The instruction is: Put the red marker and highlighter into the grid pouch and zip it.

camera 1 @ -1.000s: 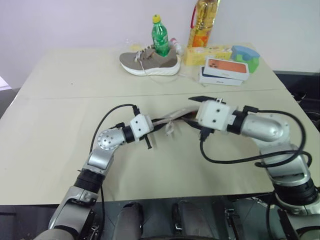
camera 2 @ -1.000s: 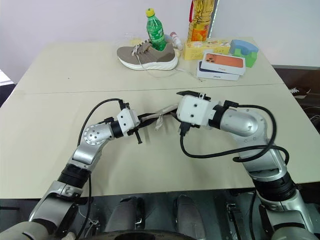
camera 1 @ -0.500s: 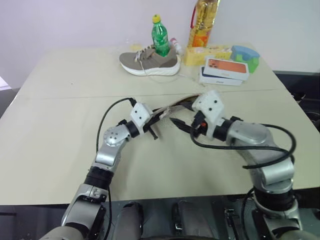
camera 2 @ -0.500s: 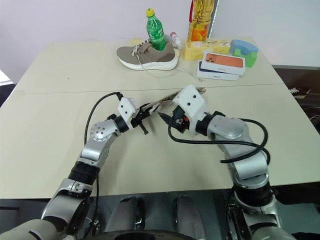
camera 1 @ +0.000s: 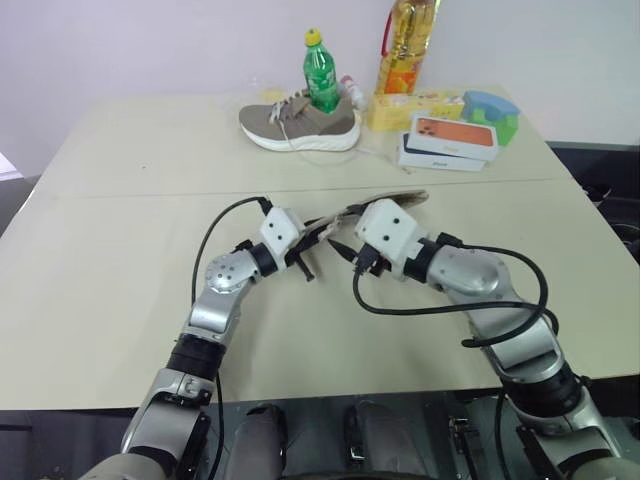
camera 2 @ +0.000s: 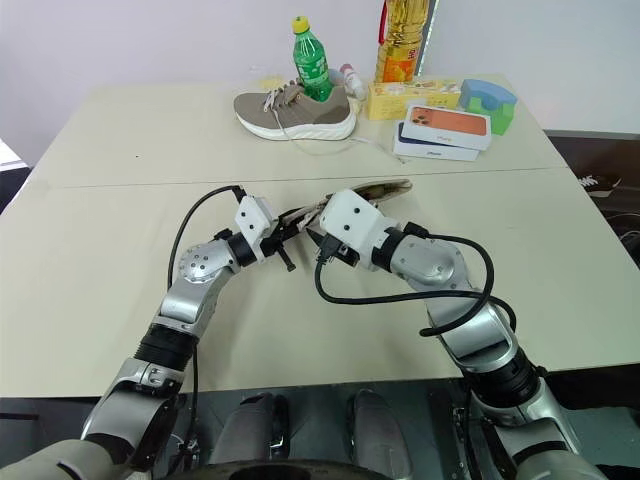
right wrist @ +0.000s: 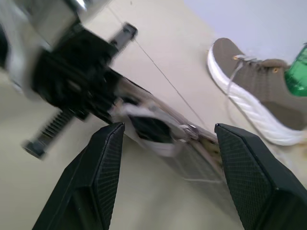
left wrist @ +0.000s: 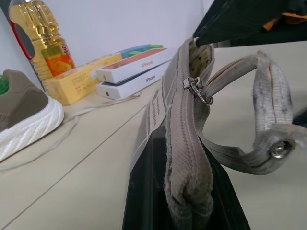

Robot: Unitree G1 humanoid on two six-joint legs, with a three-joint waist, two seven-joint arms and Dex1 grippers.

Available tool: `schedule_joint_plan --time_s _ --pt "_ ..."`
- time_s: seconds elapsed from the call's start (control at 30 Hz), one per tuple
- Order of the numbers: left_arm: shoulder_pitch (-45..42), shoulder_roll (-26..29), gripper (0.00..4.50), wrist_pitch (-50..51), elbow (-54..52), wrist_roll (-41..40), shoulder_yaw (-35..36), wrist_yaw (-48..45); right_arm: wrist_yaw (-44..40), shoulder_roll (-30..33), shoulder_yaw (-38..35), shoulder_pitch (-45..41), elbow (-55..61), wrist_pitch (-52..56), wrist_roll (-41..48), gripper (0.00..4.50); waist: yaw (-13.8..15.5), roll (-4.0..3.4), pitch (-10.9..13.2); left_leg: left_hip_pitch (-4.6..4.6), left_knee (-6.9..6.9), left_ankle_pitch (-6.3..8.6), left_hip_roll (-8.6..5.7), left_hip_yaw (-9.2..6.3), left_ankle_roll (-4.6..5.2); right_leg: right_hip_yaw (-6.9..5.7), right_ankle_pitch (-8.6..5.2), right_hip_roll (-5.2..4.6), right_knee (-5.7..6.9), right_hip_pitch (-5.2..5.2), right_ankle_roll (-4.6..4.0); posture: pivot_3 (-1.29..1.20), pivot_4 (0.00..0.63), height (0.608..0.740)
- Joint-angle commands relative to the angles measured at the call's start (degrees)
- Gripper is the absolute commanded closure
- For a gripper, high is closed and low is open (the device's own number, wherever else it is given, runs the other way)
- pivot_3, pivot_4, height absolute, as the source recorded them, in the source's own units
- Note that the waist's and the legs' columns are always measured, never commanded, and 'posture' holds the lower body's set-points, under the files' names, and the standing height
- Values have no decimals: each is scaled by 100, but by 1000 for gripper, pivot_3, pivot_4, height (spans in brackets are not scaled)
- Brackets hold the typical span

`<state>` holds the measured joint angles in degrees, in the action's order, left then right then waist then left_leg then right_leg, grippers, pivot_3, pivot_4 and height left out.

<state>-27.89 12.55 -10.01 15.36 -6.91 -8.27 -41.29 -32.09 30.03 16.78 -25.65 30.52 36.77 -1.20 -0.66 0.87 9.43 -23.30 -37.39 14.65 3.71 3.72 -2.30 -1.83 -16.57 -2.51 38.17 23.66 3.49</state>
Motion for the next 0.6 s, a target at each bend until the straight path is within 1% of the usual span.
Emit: schedule_joint_plan --time_s 0.03,0.13,0.17,0.3,0.6 --pt "-13 6 4500 -34 -274 -103 21 -54 3 39 6 -80 -26 -407 -169 2681 0 0 0 0 0 0 0 0 0 0 0 0 0 0 0 0 150 740" --pt "32 32 4500 -31 -328 -99 15 -97 -71 98 49 -69 -41 -630 -248 4155 3 0 0 0 0 0 0 0 0 0 0 0 0 0 0 0 150 740" --pt "42 39 4500 -30 -339 -99 15 -106 -96 119 65 -66 -45 -704 -287 4469 2 0 0 0 0 0 0 1 0 0 0 0 -1 0 0 0 150 740" --pt "66 83 4500 -49 -341 -64 -7 -164 -149 110 47 -29 -43 -925 -351 4469 2 0 0 0 0 0 0 0 0 0 0 0 -1 0 0 0 150 740" --pt "55 165 4500 -145 -265 -24 18 -234 -216 279 -189 64 -23 -988 -382 4469 2 0 0 0 0 0 0 1 0 0 0 0 -1 0 0 0 150 740"
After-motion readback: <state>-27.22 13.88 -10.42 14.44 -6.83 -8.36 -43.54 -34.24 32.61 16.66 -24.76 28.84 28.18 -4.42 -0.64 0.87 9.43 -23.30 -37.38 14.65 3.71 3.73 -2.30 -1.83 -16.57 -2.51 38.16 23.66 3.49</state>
